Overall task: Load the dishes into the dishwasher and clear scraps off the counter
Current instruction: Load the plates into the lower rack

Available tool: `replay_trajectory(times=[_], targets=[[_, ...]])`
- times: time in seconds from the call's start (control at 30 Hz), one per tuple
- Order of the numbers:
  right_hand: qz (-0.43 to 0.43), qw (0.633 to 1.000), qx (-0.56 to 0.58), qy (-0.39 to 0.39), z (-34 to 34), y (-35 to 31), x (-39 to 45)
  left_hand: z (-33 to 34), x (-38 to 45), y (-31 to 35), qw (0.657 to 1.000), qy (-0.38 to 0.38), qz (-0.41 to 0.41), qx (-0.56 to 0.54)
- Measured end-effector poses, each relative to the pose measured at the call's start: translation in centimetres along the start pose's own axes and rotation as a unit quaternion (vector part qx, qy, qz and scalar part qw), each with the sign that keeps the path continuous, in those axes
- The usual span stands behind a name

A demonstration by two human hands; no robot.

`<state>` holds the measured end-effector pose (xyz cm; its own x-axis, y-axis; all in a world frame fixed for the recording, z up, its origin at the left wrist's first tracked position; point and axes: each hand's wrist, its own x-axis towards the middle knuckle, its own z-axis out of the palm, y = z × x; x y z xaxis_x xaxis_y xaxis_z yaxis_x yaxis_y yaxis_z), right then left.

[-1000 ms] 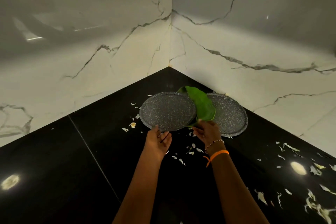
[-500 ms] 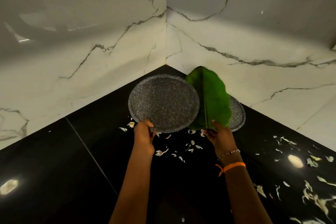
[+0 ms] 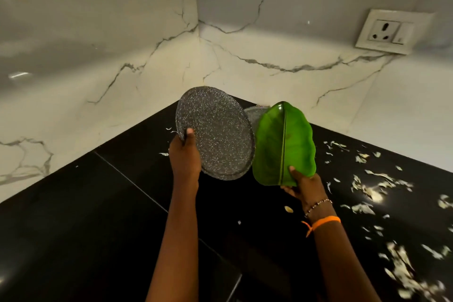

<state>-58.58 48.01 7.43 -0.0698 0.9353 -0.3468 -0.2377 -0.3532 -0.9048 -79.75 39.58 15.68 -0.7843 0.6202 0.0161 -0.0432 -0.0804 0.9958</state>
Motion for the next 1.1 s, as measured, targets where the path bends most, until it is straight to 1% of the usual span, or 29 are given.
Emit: replay_trajectory(times=[0.1,0.23,0.3,0.37,0.5,0.63,0.73,0.83,0.93,1.0,1.1], targets=[[-0.058,0.996,-0.056,0.045,-1.4,0.6,-2.1,-0.5,-1.5,-0.8,0.997,-0.023,0.049,0.058],[-0.139,0.966,-0.180,0.125,-3.8,2.3,-5.7,-0.5,-4.3,-2.3,0.982,-0.047,0.106,0.152],[-0.179,0.944,-0.230,0.156,-5.1,3.0,-8.3,-0.4,-5.8,-3.0,0.976,-0.065,0.122,0.168],[-0.203,0.930,-0.249,0.178,-6.2,3.4,-10.5,0.0,-7.5,-3.3,0.974,-0.097,0.127,0.158],[-0.218,0.934,-0.191,0.208,-8.6,3.9,-14.5,1.4,-11.8,-2.6,0.974,-0.159,0.101,0.127],[-0.249,0.919,-0.172,0.253,-10.7,3.6,-18.2,2.9,-16.5,-1.9,0.951,-0.227,0.157,0.138],[-0.252,0.916,-0.149,0.274,-13.3,3.9,-21.9,3.0,-21.0,-1.2,0.936,-0.261,0.194,0.136],[-0.241,0.910,-0.143,0.305,-17.2,5.5,-26.2,2.7,-25.9,-1.2,0.930,-0.305,0.172,0.108],[-0.223,0.901,-0.133,0.348,-21.7,8.1,-32.0,1.5,-32.6,-1.8,0.914,-0.371,0.145,0.084],[-0.203,0.905,-0.085,0.364,-24.6,9.9,-36.7,-0.1,-37.9,-2.2,0.897,-0.410,0.146,0.080],[-0.169,0.909,0.026,0.381,-28.8,12.3,-43.4,-2.5,-45.0,-3.3,0.867,-0.469,0.150,0.075]])
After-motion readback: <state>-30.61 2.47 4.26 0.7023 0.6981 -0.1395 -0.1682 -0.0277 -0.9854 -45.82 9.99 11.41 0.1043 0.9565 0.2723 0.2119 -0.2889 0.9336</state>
